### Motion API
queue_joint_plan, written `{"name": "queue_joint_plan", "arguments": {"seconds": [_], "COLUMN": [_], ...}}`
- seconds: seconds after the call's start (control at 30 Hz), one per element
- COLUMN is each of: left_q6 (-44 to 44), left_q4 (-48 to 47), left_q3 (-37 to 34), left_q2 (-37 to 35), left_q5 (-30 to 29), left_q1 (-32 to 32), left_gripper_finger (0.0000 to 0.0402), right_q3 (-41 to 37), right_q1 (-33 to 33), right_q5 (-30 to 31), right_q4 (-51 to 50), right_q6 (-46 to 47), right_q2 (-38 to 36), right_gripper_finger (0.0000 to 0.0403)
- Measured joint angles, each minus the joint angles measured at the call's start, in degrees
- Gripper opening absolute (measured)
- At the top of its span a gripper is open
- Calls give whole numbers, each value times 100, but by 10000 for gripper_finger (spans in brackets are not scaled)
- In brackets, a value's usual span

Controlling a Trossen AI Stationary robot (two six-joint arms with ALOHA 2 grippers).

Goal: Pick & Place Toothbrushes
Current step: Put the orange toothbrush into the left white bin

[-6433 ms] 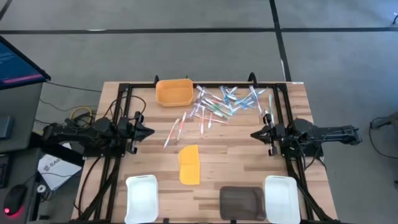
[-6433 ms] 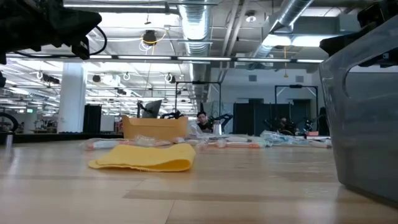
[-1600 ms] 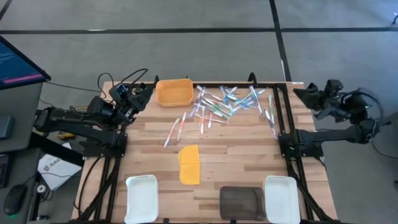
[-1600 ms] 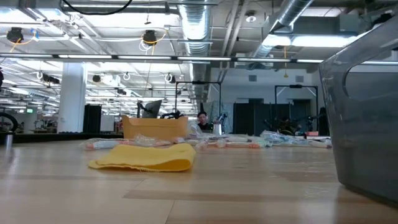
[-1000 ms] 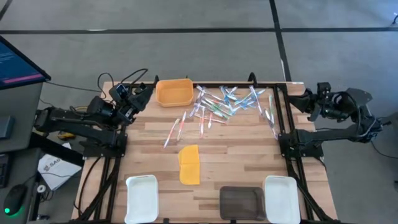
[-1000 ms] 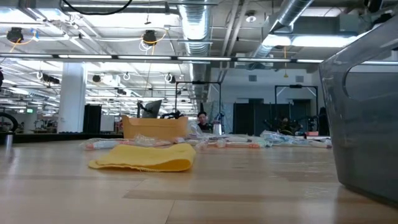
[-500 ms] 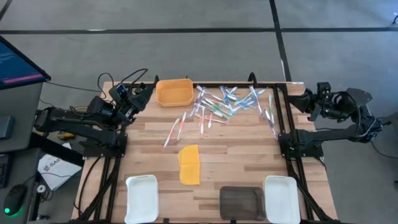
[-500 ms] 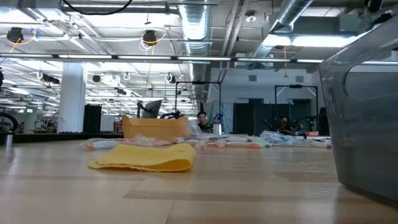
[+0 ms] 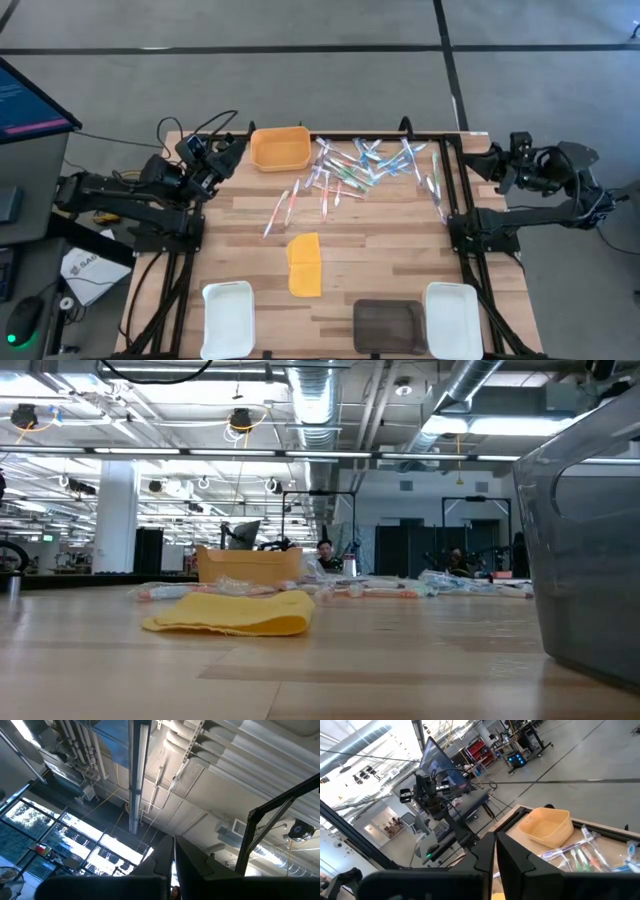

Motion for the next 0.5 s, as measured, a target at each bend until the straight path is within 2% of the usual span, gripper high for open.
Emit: {"name": "queue_joint_plan", "arguments": {"seconds": [0.5], "left_q6": [-13], "left_q4": [78], "left_q3": [0], "left_q2": [41], "left_q5": [-139], "left_q1": [29], "left_gripper_finger": [13], "right_q3": [0], "right_q1": [0], "right_q5": [63], "right_q4": [33], "right_q6": [33], "right_q2": [0], "right_gripper_finger": [17]}}
